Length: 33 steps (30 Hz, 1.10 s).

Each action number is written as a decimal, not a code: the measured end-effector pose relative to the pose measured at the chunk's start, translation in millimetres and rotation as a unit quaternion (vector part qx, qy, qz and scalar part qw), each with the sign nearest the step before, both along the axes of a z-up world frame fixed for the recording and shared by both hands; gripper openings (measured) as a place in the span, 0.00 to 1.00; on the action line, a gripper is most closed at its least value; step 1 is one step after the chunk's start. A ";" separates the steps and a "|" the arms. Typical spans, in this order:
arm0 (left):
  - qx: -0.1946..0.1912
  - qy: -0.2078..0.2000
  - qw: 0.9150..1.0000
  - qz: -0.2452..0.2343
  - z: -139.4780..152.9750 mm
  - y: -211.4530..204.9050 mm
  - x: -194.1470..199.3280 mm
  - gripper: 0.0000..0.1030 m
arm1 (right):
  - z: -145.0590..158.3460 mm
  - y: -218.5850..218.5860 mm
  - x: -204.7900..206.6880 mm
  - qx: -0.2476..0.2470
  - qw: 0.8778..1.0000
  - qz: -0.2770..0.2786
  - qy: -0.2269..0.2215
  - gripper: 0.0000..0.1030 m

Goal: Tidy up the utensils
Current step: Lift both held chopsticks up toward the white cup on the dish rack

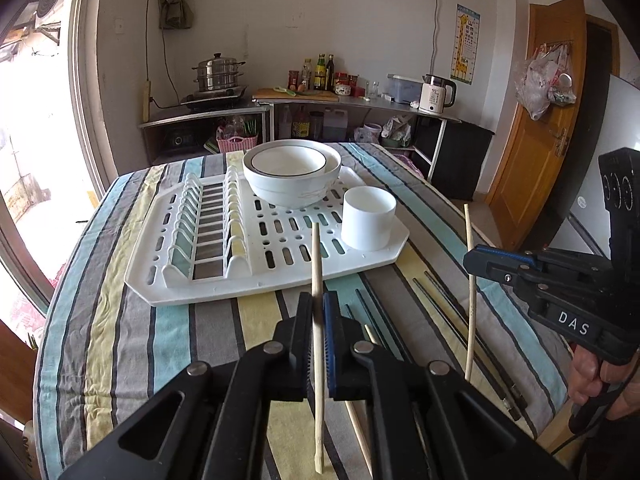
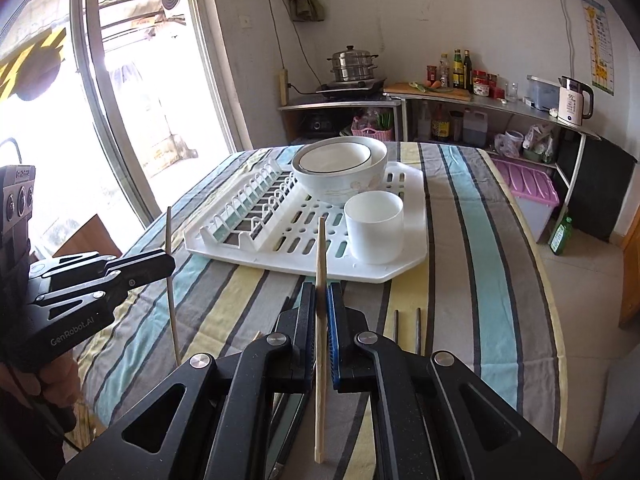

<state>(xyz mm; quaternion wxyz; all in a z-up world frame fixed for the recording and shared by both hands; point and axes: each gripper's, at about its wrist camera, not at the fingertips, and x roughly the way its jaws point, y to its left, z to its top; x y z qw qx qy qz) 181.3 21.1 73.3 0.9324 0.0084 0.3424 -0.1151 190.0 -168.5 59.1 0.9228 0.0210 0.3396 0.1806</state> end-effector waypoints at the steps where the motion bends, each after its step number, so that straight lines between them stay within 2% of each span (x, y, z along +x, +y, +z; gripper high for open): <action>1: -0.003 -0.006 1.000 0.000 4.7 1.3 -2.6 0.06 | 2.4 -2.0 -1.5 0.002 1.000 -0.001 -0.004 0.05; 6: -0.010 -0.025 1.000 0.001 19.7 4.6 -10.8 0.05 | 10.5 -8.1 -8.5 0.009 1.000 -0.006 -0.022 0.05; 17: -0.012 -0.032 0.999 -0.004 30.9 -0.3 -4.1 0.05 | 33.6 -17.8 -6.7 0.021 0.998 -0.010 -0.050 0.05; 33: -0.053 -0.063 0.996 -0.032 101.1 -29.7 80.8 0.05 | 90.2 -36.6 67.2 0.052 0.991 -0.045 -0.114 0.05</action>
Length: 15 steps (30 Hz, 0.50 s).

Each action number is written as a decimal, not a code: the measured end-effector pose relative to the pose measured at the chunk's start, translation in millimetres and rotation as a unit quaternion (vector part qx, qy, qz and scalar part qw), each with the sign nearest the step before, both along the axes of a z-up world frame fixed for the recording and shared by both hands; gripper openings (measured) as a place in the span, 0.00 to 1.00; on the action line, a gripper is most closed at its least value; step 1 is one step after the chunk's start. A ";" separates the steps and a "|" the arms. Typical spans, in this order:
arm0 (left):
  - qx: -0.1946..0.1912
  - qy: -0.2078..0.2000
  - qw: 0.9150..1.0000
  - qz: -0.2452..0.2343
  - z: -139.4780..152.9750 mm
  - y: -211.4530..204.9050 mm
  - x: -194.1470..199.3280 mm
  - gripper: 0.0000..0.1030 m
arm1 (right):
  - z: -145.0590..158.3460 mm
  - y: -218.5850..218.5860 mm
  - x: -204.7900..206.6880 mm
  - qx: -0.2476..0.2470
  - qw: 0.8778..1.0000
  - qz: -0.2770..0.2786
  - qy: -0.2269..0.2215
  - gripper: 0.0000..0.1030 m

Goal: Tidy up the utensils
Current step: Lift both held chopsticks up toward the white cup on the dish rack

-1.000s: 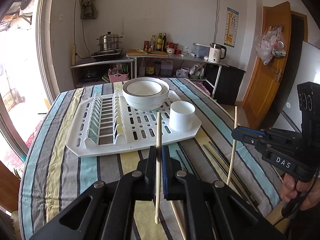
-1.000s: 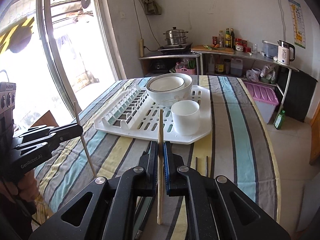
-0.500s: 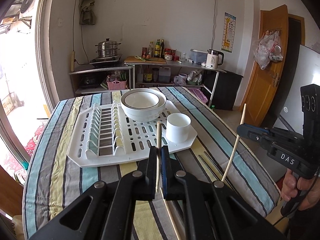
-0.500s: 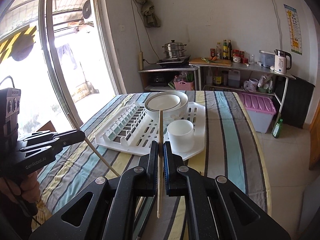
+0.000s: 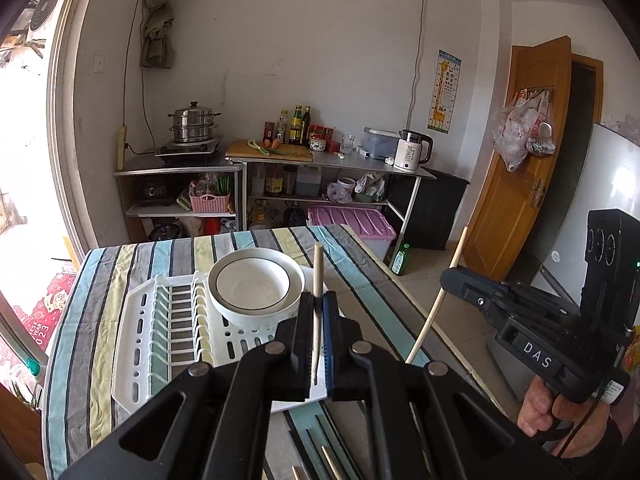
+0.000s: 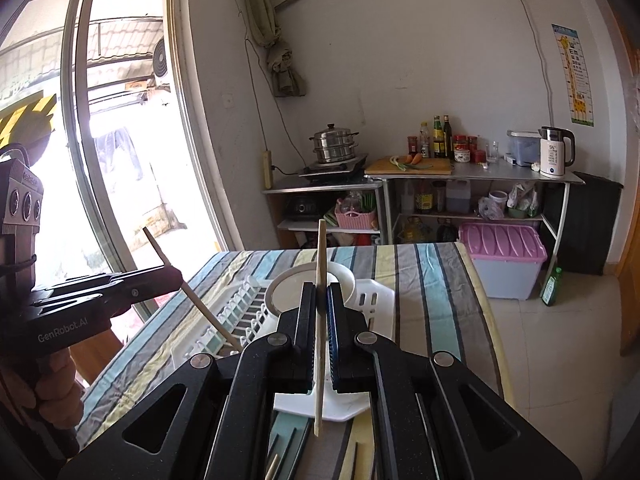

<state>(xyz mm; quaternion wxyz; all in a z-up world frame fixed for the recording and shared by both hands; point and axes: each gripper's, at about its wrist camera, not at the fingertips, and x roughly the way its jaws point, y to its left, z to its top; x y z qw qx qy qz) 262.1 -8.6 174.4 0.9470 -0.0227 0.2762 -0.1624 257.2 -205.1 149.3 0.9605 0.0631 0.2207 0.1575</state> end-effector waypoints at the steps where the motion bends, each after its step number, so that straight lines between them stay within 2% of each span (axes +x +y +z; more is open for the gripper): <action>1: -0.003 0.000 1.000 -0.002 2.5 -2.5 6.1 0.05 | 2.6 -0.3 4.6 0.002 1.000 -0.002 -0.003 0.05; 6: -0.020 0.006 1.000 -0.010 2.4 -12.9 38.2 0.05 | 3.5 -0.5 32.3 0.011 1.000 -0.007 -0.008 0.05; 15: -0.050 0.052 0.997 -0.008 -34.7 -16.1 89.5 0.04 | -27.3 1.3 79.0 0.030 0.999 -0.011 0.020 0.05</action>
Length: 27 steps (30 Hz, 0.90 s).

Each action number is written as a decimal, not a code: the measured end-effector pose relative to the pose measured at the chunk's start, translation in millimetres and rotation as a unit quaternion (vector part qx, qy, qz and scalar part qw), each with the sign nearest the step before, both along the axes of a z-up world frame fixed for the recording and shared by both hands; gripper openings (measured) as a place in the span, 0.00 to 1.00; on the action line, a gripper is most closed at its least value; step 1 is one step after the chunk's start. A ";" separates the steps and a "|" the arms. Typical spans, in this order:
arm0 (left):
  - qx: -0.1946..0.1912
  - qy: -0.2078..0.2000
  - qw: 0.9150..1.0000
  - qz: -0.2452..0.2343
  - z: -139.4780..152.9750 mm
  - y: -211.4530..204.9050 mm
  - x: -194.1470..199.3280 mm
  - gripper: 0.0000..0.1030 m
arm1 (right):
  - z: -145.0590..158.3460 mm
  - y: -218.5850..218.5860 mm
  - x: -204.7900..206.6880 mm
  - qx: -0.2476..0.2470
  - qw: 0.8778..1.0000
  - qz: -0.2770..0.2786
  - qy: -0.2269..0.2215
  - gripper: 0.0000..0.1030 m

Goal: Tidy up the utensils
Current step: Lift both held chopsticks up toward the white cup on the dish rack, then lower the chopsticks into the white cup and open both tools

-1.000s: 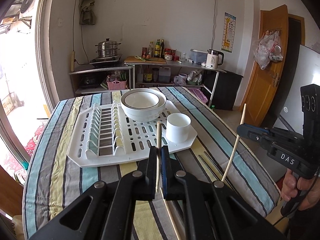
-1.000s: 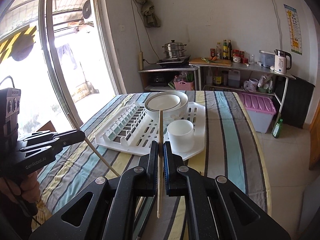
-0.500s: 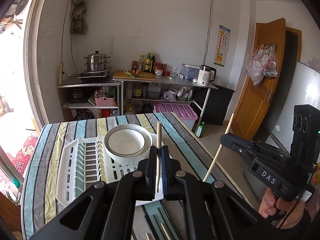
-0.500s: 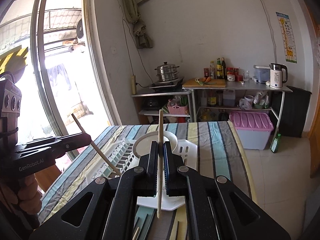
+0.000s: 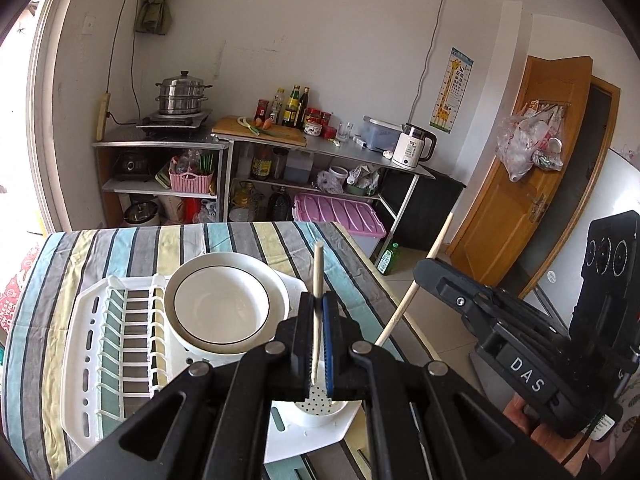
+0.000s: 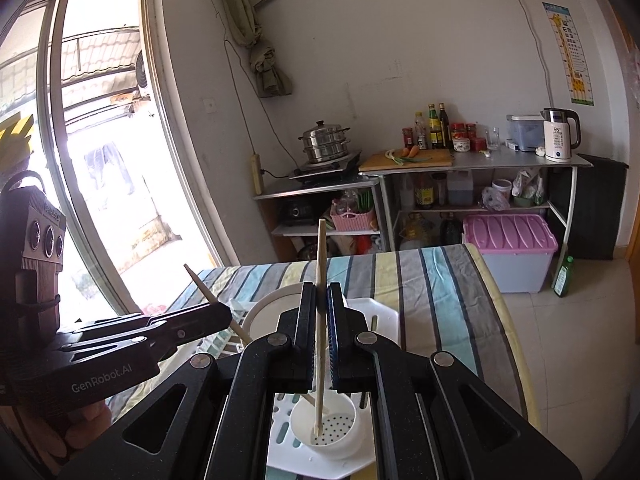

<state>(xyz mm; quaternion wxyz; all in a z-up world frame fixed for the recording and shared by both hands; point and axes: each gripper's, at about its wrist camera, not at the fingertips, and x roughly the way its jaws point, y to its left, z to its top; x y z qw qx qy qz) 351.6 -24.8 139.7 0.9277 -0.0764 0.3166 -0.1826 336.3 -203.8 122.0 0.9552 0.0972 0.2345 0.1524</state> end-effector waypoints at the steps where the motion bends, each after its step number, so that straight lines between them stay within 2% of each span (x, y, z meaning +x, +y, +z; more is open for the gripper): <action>1: -0.003 0.006 1.000 0.001 -5.3 0.2 3.6 0.04 | -5.5 0.4 3.7 0.003 1.000 0.001 0.006 0.05; 7: -0.019 0.039 0.999 0.002 -32.9 2.1 16.7 0.04 | -36.3 1.8 18.8 0.018 0.999 0.004 0.044 0.05; 11: -0.016 0.050 0.999 0.001 -44.6 1.1 19.7 0.04 | -51.2 0.5 24.3 0.019 0.998 0.003 0.064 0.05; 16: -0.013 0.053 0.999 0.006 -49.3 6.0 20.3 0.05 | -58.8 -2.2 24.9 0.016 0.997 -0.001 0.079 0.05; 19: 0.005 0.049 0.999 0.016 -50.7 8.8 16.1 0.05 | -57.2 -2.8 23.1 0.004 0.996 -0.003 0.085 0.05; 21: 0.011 0.049 0.999 0.020 -52.5 11.5 13.1 0.06 | -57.3 -4.0 21.1 0.002 0.996 -0.001 0.092 0.07; 23: 0.021 0.049 0.998 0.025 -54.4 12.6 8.9 0.08 | -56.6 -3.9 16.9 -0.004 0.996 -0.001 0.092 0.13; 25: 0.029 0.047 0.998 0.027 -56.2 14.3 4.6 0.19 | -56.4 -4.6 11.0 -0.009 0.996 0.000 0.090 0.14; 27: 0.034 0.045 0.998 0.027 -57.6 15.2 -1.7 0.22 | -54.9 -6.1 4.0 -0.014 0.996 -0.002 0.088 0.14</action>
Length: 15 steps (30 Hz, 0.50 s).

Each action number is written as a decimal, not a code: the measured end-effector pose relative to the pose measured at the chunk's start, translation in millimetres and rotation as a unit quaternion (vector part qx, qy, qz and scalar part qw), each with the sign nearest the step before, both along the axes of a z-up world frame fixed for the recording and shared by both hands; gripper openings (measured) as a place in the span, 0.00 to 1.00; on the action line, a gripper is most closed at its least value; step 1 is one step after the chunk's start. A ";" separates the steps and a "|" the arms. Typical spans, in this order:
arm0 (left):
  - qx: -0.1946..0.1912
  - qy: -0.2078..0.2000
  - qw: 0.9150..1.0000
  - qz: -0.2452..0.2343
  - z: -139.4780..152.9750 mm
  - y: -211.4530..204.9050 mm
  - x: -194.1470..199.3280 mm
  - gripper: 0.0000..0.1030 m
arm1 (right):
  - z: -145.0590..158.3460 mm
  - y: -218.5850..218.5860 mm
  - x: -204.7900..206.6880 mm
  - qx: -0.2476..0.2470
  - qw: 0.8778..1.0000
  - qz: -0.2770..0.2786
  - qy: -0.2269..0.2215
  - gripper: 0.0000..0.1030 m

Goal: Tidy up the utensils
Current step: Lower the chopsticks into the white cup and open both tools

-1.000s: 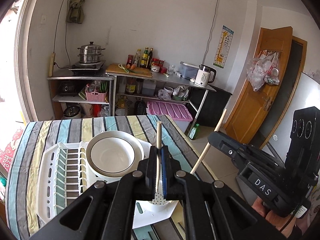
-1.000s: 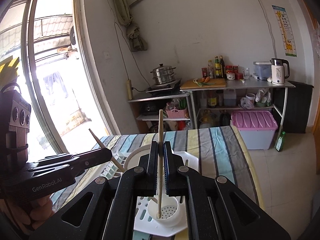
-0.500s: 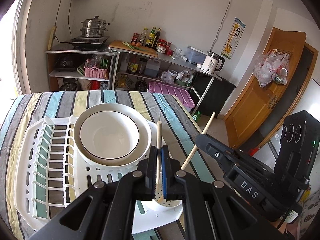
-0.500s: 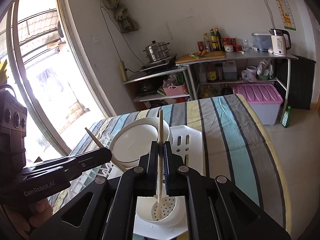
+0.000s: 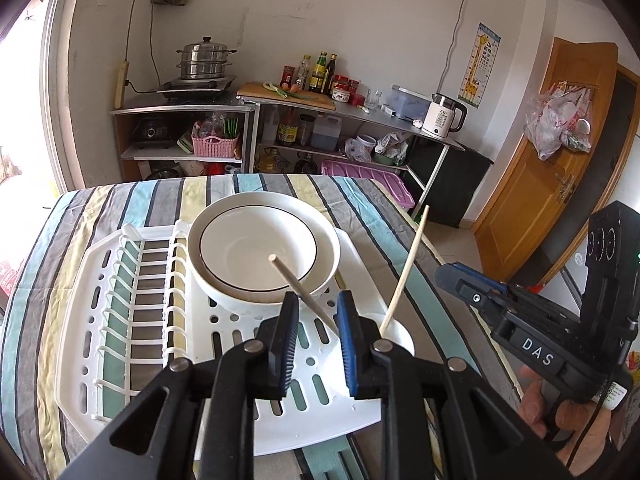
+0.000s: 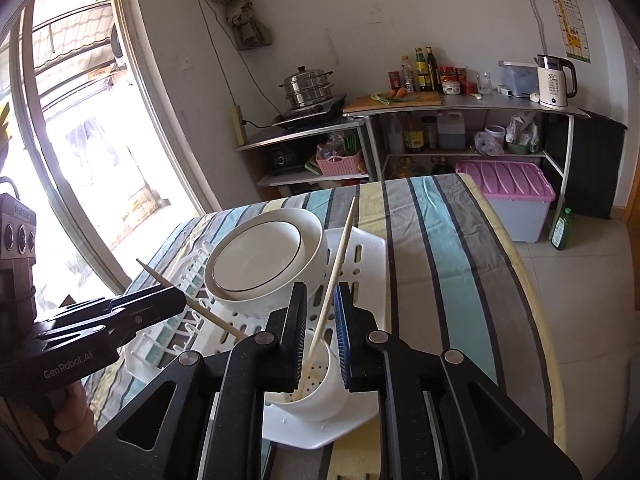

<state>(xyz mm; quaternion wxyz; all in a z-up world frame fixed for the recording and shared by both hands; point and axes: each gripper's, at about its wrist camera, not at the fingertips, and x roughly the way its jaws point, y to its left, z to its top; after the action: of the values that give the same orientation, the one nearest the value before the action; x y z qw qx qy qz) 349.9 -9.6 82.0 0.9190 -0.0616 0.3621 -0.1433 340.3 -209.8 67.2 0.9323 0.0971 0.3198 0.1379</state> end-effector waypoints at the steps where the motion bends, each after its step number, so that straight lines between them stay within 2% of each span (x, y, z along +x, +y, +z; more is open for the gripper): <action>1: 0.002 0.000 1.000 0.000 -0.2 0.3 -2.9 0.22 | 0.8 -0.7 -3.4 -0.003 1.000 -0.001 -0.001 0.14; 7: 0.016 -0.016 1.000 0.000 2.7 2.1 -34.6 0.22 | 13.2 -4.3 -37.7 -0.012 1.000 0.001 -0.019 0.14; 15: 0.029 -0.054 0.998 -0.002 8.4 7.1 -100.0 0.22 | 22.2 -5.8 -110.6 -0.017 0.999 0.010 -0.051 0.14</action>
<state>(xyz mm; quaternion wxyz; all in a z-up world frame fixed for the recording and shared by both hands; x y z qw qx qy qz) 249.9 -2.5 90.5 0.9382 -0.0262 0.3164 -0.1377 229.7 -215.6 89.4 0.9475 0.0712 0.2754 0.1462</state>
